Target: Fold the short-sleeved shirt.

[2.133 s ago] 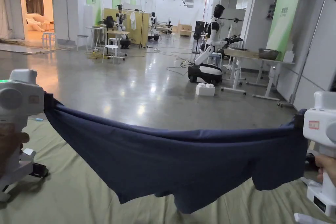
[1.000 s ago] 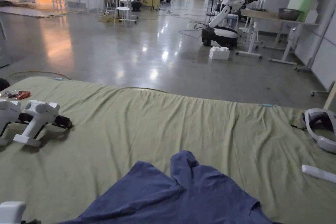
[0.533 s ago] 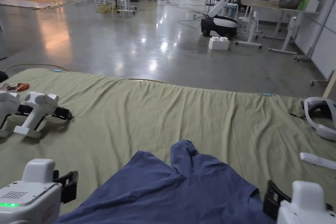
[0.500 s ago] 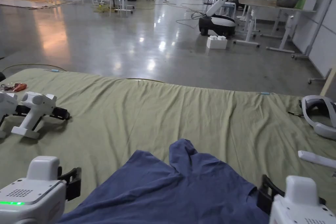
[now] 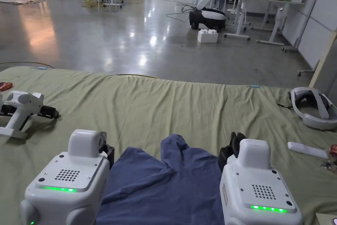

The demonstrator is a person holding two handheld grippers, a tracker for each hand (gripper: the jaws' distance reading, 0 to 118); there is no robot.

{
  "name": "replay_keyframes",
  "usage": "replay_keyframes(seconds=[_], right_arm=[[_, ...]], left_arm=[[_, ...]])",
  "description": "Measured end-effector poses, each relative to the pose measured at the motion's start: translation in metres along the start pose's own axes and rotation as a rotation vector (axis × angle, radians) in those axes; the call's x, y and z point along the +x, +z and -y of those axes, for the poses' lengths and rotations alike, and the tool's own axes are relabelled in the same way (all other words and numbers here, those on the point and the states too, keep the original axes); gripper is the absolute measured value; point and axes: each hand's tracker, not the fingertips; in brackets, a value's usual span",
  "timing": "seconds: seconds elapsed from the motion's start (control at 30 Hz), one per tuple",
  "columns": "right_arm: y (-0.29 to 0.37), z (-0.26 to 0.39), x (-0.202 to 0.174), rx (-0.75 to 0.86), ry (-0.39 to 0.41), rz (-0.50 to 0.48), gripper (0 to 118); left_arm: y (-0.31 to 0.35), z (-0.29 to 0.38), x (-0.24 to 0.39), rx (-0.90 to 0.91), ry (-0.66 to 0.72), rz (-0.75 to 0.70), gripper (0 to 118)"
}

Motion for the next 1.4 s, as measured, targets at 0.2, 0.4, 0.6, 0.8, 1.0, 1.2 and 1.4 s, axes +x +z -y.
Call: replay_keyframes(seconds=[0.2, 0.4, 0.6, 0.8, 1.0, 1.2, 1.4], right_arm=[[-0.001, -0.002, -0.004, 0.002, 0.015, -0.01, 8], [-0.004, 0.008, -0.003, -0.034, 0.016, -0.047, 8], [-0.014, 0.026, -0.005, -0.11, 0.027, -0.066, 8], [-0.024, 0.043, -0.004, -0.181, 0.0, -0.077, 8], [-0.033, 0.057, -0.002, -0.235, 0.015, -0.086, 8], [-0.042, 0.067, 0.0, -0.284, 0.017, -0.084, 8], [-0.051, 0.078, -0.001, -0.32, 0.031, -0.094, 8]], left_arm=[[0.003, -0.007, -0.001, -0.002, -0.031, -0.035, 1], [-0.007, 0.018, -0.063, -0.24, 0.079, -0.049, 1], [-0.029, 0.07, -0.147, -0.519, 0.255, -0.081, 1], [-0.032, 0.097, -0.173, -0.705, 0.355, -0.132, 46], [-0.042, 0.113, -0.174, -0.803, 0.434, -0.183, 68], [-0.06, 0.137, -0.161, -0.951, 0.365, -0.242, 68], [-0.053, 0.137, -0.137, -0.91, 0.238, -0.252, 37]])
